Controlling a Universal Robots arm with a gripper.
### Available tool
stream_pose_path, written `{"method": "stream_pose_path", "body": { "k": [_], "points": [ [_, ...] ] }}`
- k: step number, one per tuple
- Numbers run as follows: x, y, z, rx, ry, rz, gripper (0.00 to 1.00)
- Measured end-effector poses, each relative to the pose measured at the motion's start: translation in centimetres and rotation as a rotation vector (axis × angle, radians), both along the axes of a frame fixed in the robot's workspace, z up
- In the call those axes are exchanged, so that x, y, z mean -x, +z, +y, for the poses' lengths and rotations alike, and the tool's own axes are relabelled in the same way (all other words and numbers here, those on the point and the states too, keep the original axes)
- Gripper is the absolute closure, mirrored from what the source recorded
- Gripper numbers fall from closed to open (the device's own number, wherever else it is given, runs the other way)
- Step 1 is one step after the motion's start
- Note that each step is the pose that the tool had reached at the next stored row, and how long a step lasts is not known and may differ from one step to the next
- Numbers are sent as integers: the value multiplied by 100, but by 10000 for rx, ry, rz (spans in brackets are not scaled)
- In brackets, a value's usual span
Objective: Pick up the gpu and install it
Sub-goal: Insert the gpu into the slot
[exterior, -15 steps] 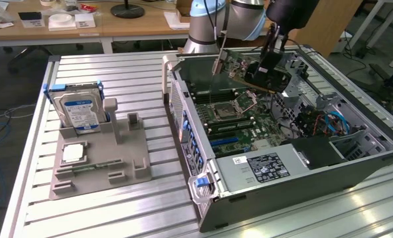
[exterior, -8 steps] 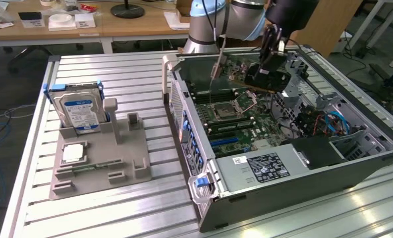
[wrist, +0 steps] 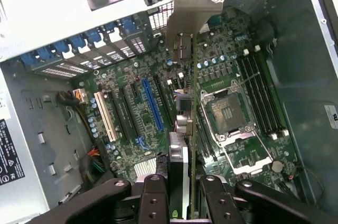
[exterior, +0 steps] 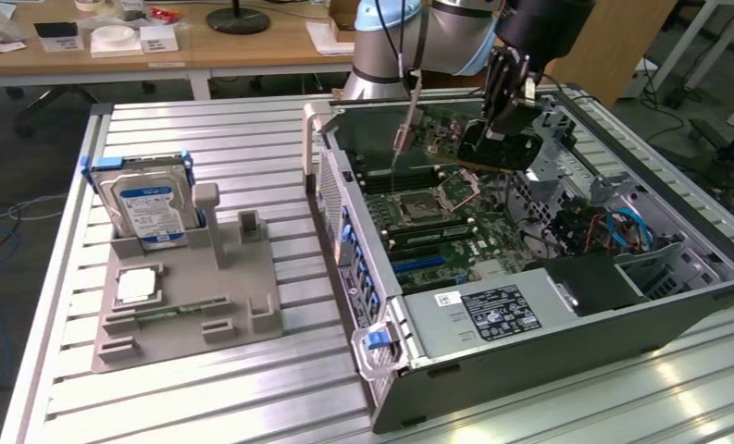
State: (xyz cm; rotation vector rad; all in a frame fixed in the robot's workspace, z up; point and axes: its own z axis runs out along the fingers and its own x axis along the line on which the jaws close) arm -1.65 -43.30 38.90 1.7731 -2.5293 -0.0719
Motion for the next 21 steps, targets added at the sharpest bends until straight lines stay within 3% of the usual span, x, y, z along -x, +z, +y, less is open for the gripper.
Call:
{"method": "stream_pose_path", "body": {
  "k": [4, 6, 8, 14, 18, 21],
  "points": [
    [0, -3, 1, -2, 189, -8, 72],
    [1, -5, 0, 0, 451, -46, 72],
    [0, -7, 0, 2, 714, -113, 72],
    [0, -20, 1, 11, 1113, -440, 72],
    [-1, -29, 0, 11, 1291, -513, 72],
    [0, -33, 0, 9, 1465, -537, 72]
  ]
}}
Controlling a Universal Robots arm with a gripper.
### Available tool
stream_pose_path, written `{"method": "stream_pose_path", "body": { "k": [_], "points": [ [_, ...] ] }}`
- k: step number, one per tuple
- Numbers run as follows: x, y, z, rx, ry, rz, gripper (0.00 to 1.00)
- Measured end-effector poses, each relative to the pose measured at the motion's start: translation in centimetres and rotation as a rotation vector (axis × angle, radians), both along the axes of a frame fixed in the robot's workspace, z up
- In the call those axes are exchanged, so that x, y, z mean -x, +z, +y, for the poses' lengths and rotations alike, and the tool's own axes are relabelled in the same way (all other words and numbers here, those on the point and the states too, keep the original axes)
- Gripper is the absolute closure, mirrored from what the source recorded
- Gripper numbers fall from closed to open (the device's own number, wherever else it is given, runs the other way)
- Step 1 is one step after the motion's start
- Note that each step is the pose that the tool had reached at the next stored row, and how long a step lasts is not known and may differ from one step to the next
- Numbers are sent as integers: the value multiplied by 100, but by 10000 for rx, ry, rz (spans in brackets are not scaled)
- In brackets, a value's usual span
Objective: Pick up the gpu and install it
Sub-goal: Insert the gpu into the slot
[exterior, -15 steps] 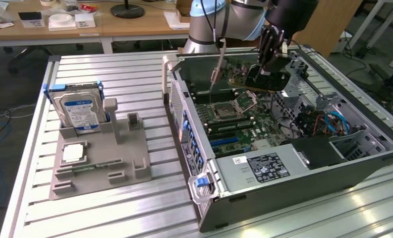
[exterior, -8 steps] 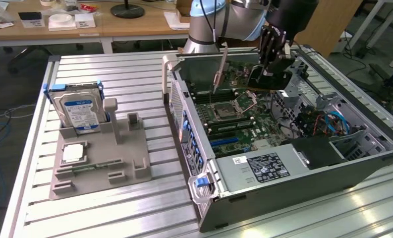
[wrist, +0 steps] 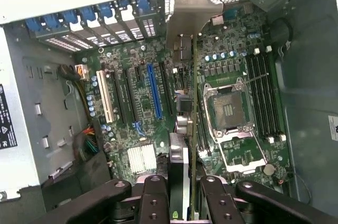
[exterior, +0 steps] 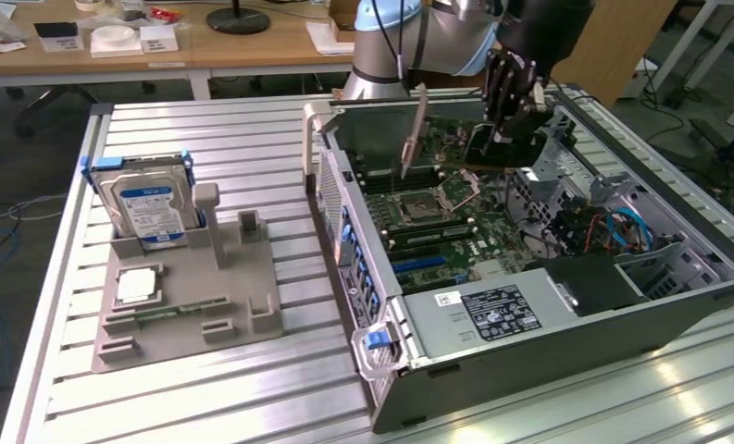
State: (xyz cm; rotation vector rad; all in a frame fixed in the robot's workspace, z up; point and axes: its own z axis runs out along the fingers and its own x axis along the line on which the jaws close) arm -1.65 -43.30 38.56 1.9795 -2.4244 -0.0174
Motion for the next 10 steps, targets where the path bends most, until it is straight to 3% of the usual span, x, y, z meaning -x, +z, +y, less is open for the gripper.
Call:
{"method": "stream_pose_path", "body": {
  "k": [10],
  "points": [
    [0, -10, 0, 0, 572, -128, 72]
  ]
}}
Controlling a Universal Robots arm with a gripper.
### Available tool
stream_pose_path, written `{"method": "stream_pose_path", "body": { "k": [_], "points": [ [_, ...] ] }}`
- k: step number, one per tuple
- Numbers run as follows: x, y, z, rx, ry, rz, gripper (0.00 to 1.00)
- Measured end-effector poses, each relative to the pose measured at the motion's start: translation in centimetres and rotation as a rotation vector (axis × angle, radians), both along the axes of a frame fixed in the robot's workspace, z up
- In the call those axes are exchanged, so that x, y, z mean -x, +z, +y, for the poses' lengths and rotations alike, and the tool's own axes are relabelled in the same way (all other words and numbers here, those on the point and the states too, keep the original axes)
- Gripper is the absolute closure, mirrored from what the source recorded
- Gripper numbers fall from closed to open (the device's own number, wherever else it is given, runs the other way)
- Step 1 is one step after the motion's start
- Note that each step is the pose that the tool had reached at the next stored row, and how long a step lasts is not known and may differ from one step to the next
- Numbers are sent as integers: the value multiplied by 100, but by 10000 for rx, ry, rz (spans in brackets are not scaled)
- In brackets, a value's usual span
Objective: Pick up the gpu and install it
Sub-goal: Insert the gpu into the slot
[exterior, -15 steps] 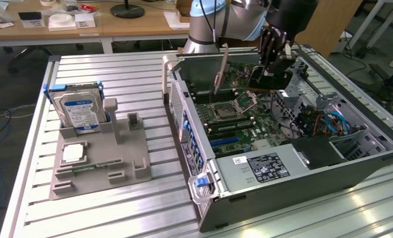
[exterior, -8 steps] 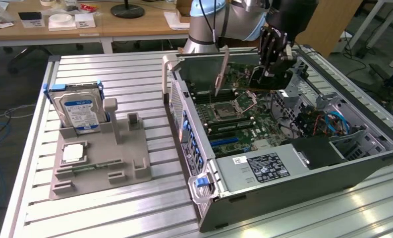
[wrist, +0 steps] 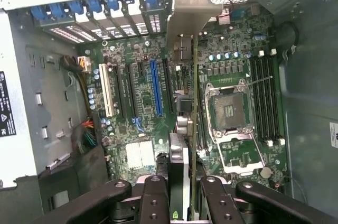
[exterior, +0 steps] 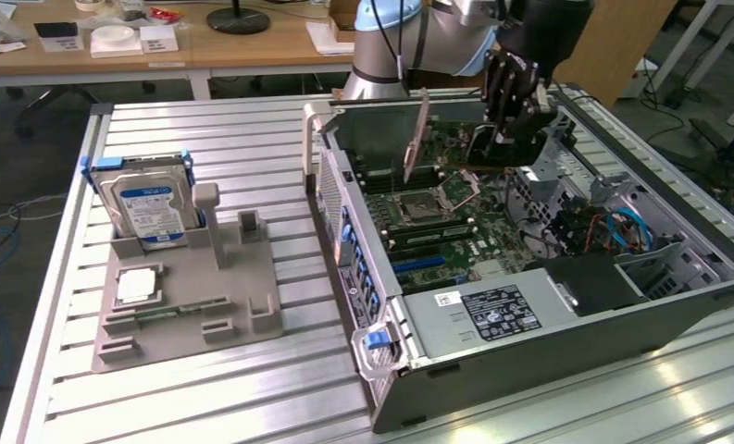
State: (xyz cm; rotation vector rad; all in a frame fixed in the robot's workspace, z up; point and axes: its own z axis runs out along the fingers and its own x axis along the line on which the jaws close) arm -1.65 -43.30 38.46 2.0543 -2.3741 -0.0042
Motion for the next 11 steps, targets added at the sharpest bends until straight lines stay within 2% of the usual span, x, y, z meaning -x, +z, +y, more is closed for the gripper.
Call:
{"method": "stream_pose_path", "body": {
  "k": [6, 10, 11],
  "points": [
    [0, -5, 0, 0, 320, -88, 72],
    [0, -10, -1, 1, 567, -178, 72],
    [0, -12, -1, 1, 623, -218, 72]
  ]
}}
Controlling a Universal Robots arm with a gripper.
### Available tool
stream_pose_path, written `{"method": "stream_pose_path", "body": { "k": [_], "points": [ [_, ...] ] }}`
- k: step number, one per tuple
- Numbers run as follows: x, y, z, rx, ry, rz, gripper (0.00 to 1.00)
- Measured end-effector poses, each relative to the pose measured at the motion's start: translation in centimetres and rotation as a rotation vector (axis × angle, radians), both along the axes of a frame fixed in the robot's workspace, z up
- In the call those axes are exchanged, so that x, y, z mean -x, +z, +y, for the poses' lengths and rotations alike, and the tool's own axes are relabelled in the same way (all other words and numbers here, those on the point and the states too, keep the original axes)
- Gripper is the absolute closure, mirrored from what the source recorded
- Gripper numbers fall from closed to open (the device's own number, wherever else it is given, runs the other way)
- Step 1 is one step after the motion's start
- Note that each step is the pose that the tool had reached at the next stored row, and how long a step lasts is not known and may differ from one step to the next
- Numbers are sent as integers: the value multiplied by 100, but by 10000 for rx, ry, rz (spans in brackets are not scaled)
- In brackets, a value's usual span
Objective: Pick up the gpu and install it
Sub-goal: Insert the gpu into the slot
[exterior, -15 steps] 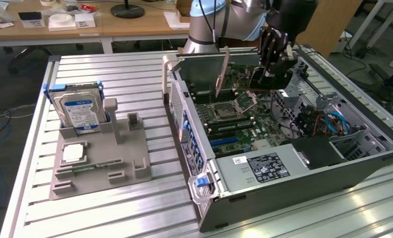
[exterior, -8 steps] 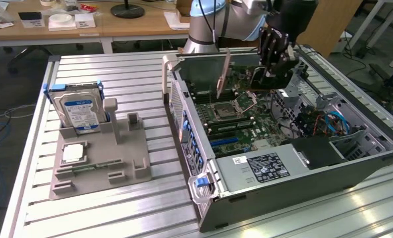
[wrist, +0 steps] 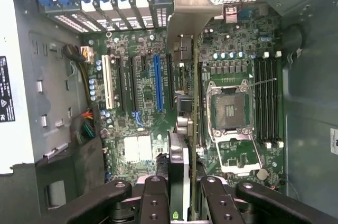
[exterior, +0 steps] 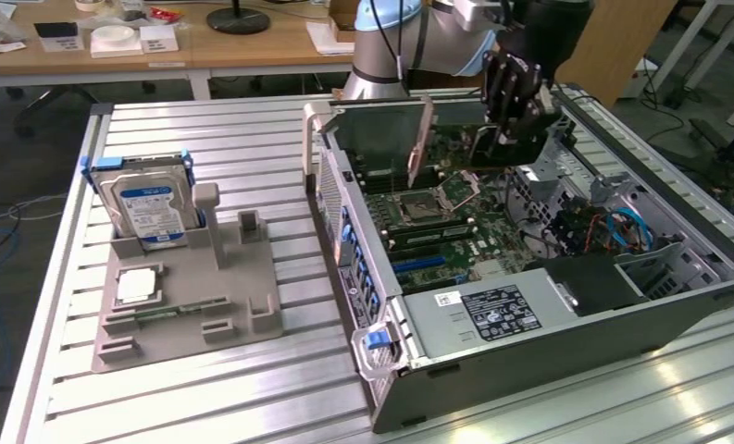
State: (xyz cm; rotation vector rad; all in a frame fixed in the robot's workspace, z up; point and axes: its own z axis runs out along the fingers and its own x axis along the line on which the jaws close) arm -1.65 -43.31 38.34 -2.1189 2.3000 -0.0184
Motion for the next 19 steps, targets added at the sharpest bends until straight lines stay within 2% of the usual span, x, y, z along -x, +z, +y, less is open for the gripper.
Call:
{"method": "stream_pose_path", "body": {
  "k": [2, 4, 6, 7, 8, 14, 17, 19],
  "points": [
    [0, -7, 0, -3, 104, -94, 72],
    [3, -13, -1, -29, 147, -136, 72],
    [4, -22, -1, -220, 180, -139, 72],
    [4, -29, -1, -295, 227, -139, 72],
    [5, -39, -1, -326, 262, -140, 72],
    [29, -88, -12, -327, 424, -137, 72],
    [41, -143, -38, -326, 468, -133, 72],
    [52, -179, -74, -330, 484, -120, 72]
  ]
}}
